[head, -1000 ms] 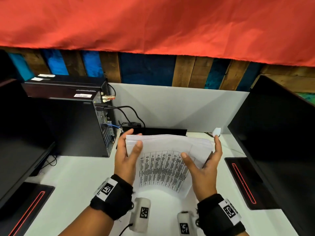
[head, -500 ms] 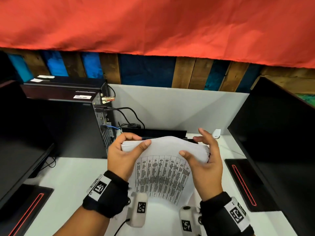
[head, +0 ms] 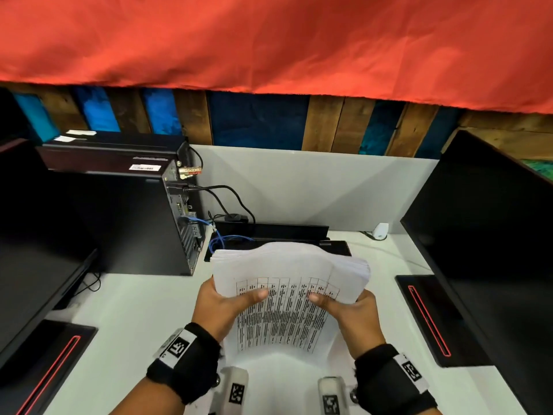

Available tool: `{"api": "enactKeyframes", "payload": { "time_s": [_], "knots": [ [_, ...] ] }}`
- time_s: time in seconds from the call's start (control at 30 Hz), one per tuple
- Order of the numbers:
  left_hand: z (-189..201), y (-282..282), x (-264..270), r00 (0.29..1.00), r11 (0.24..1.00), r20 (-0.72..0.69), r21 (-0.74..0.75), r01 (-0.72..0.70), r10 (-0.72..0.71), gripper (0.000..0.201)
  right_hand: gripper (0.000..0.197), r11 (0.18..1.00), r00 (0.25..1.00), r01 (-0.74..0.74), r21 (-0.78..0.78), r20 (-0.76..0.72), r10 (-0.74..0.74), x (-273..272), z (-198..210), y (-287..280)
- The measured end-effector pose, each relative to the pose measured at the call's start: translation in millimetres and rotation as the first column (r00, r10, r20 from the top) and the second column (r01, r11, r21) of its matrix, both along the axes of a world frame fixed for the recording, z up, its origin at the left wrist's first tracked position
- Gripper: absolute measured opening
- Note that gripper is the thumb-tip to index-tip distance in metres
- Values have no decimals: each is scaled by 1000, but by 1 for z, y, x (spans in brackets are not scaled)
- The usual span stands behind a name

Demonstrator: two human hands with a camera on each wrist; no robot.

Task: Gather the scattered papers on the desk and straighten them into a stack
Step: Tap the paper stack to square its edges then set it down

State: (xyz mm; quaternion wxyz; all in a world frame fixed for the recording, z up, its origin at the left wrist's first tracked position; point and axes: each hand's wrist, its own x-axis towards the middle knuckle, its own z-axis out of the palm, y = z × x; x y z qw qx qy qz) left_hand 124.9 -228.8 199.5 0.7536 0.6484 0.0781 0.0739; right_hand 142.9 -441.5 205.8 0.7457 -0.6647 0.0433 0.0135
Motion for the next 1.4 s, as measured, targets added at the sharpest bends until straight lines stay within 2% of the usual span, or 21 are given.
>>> {"api": "enactKeyframes", "payload": {
  "time_s": [0.03,0.13,0.27,0.37,0.53,0.63,0.7,0.77,0.83,0.9,0.97,1.03,1.1,1.17,1.2,1.23,1.33,1.4],
  "knots": [
    [0,1,0,1000,1000,-15,12,4,-4,57,36,1000,1000,-5,-9,-15,5,2,-1,0],
    [9,4,5,999,1000,33,-12,-8,8,45,34,1000,999,-4,28,47,3,9,6,-2],
    [22,11,14,995,1000,97,-18,-11,13,68,46,999,996,-21,42,85,17,13,15,-5],
    [20,11,17,996,999,90,-39,-13,17,84,46,999,997,-35,36,64,32,16,13,-2],
    [25,-4,13,991,998,131,-54,-17,24,75,34,999,994,20,42,105,-25,17,16,9],
    [29,-5,15,977,991,171,-53,-121,129,72,41,992,985,102,75,134,-112,16,21,9],
    [31,-6,16,965,984,195,-45,-172,177,67,64,973,948,230,18,220,-228,14,22,10],
    [38,-11,16,953,978,218,-43,-206,210,62,78,944,879,319,-83,398,-262,7,25,14],
    [44,-15,18,939,968,237,-26,-251,250,53,65,918,824,338,-206,535,-183,1,23,20],
    [48,-16,23,935,957,207,-37,-287,288,37,46,888,813,351,-296,567,-132,-2,19,23],
    [50,-16,26,943,956,156,-45,-291,295,30,41,893,834,334,-303,537,-130,-2,15,23],
    [44,-14,25,953,960,122,-75,-269,277,39,47,888,847,329,-320,516,-128,-2,14,21],
    [34,-11,21,968,976,136,-89,-200,211,59,72,914,871,300,-271,469,-147,-1,12,18],
    [23,-9,19,985,989,112,-84,-120,129,75,102,972,931,222,-73,312,-189,3,7,14],
    [18,-8,18,992,993,83,-76,-88,94,73,106,983,959,181,21,218,-181,6,4,11],
    [14,-7,18,996,996,49,-57,-66,69,64,98,987,978,146,72,141,-155,8,2,8],
    [7,-4,18,998,998,-25,21,-59,60,44,44,996,996,90,10,-1,-90,17,-3,2],
    [8,-1,19,999,999,-12,10,-49,49,40,35,996,996,91,12,12,-91,21,-3,0]
  ]
}}
